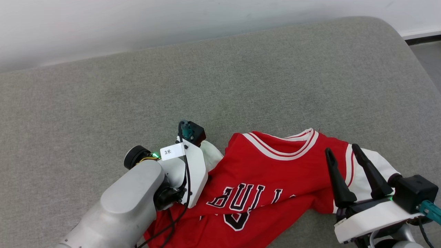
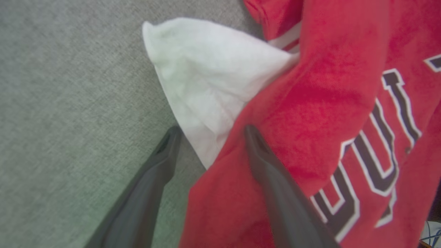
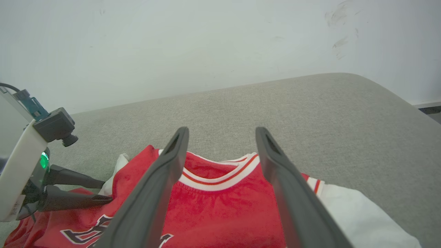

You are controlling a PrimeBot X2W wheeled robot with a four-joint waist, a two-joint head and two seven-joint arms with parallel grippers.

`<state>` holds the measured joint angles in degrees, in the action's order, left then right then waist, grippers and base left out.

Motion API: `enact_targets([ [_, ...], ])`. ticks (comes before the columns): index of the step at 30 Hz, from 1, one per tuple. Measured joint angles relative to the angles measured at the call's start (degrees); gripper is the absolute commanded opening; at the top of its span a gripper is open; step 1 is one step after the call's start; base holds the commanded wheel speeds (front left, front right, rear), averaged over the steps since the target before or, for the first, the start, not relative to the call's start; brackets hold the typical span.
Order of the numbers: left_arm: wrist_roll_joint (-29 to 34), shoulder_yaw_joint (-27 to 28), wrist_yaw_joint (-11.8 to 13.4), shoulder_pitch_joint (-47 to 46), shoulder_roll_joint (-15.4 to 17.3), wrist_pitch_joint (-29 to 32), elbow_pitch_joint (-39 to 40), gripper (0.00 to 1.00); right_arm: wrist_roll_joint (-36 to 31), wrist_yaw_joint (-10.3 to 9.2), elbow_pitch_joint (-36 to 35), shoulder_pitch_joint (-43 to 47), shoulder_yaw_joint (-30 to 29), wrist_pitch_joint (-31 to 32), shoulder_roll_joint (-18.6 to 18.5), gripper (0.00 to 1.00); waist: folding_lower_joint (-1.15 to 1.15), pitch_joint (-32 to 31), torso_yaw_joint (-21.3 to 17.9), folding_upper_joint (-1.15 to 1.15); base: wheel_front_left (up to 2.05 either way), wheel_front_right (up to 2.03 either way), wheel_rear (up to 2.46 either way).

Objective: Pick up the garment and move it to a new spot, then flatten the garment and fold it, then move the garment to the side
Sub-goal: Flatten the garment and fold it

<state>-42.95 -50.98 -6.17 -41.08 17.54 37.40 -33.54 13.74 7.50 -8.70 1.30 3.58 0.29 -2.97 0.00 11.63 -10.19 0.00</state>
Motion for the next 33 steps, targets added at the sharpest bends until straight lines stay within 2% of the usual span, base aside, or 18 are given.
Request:
enact_targets([
  [4, 0.10, 0.51, -0.27, -0.38, -0.63, -4.36, -1.66, 0.00, 0.29, 0.00, 0.47, -0.14, 0.08, -0.31, 0.01, 1.00, 0.00, 0.12, 0.06, 0.00, 0.00, 0.00, 0.00],
  [8, 0.88, 1.93, 0.76, -0.31, -0.92, -10.63, -1.65, 0.00, 0.43, 0.00, 0.87, -0.07, -0.62, -0.33, 0.01, 1.00, 0.00, -0.29, 0.69, 0.00, 0.00, 0.00, 0.00],
  [14, 1.03, 5.93, 4.08, 1.37, 2.37, -18.93, 3.81, 0.00, 0.92, 0.00, 1.31, 0.59, -1.57, 0.12, 0.01, 1.00, 0.00, -1.79, 2.66, 0.00, 0.00, 0.00, 0.00],
  [19, 0.86, 8.69, 8.48, 7.08, 7.13, -22.23, 11.78, 0.00, 0.79, 0.00, 1.20, 1.42, -2.34, 0.91, 0.02, 1.00, 0.00, -3.46, 4.99, 0.00, 0.00, 0.00, 0.00],
  [25, -1.32, 11.78, 16.01, 18.92, 12.82, -23.32, 21.84, 0.00, 0.34, 0.00, 0.53, 2.08, -3.15, 2.15, 0.02, 1.00, 0.00, -5.05, 8.00, 0.00, 0.00, 0.00, 0.00],
  [29, -4.50, 13.94, 20.80, 27.99, 14.30, -24.04, 25.60, 0.00, 0.11, 0.00, 0.10, 2.57, -3.31, 2.97, 0.02, 1.00, 0.00, -5.95, 9.36, 0.00, 0.00, 0.00, 0.00],
  [33, -7.82, 14.62, 22.59, 34.59, 13.55, -24.77, 26.49, 0.00, -0.29, 0.00, -0.33, 2.78, -3.33, 3.78, 0.02, 1.00, 0.00, -6.84, 10.01, 0.00, 0.00, 0.00, 0.00],
])
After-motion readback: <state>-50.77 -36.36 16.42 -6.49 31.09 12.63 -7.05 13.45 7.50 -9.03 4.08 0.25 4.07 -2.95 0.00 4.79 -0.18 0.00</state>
